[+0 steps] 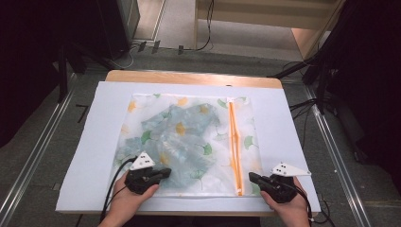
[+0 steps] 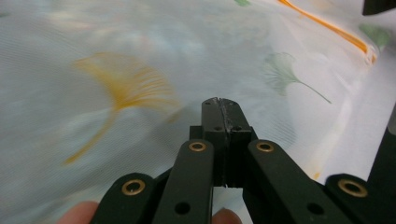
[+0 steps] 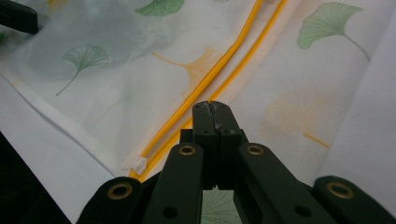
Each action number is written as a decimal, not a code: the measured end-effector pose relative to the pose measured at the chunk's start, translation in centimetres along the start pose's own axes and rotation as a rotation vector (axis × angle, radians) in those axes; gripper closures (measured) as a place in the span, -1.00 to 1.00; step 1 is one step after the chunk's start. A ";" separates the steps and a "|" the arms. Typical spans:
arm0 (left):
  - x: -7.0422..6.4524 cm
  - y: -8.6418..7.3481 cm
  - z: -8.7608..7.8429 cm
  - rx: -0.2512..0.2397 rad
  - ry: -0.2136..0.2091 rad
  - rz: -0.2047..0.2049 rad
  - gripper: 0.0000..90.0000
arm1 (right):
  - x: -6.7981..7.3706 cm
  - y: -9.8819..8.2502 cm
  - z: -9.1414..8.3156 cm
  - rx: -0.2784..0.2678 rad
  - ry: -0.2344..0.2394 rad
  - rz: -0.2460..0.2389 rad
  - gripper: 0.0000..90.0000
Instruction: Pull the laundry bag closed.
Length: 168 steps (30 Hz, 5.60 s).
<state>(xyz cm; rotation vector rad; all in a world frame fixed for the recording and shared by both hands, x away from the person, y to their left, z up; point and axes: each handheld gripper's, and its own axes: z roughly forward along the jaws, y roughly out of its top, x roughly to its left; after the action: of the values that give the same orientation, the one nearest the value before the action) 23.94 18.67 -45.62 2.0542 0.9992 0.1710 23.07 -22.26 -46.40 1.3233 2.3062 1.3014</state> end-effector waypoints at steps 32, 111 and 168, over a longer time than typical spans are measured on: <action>-10.8 4.1 11.8 0.080 -0.131 0.113 0.98 | 1.3 -0.7 2.1 0.125 -0.005 -0.057 1.00; -10.2 3.3 11.2 0.073 -0.183 0.080 1.00 | 3.0 -0.1 3.3 0.195 0.132 -0.025 0.76; -12.0 2.7 11.4 0.060 -0.176 0.169 1.00 | 1.4 0.0 3.0 0.150 0.114 0.084 1.00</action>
<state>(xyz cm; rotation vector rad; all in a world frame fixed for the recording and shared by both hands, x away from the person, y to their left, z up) 22.41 2.20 -48.46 2.1669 0.7317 0.0476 23.85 -19.39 -47.86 1.4412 2.4943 1.2821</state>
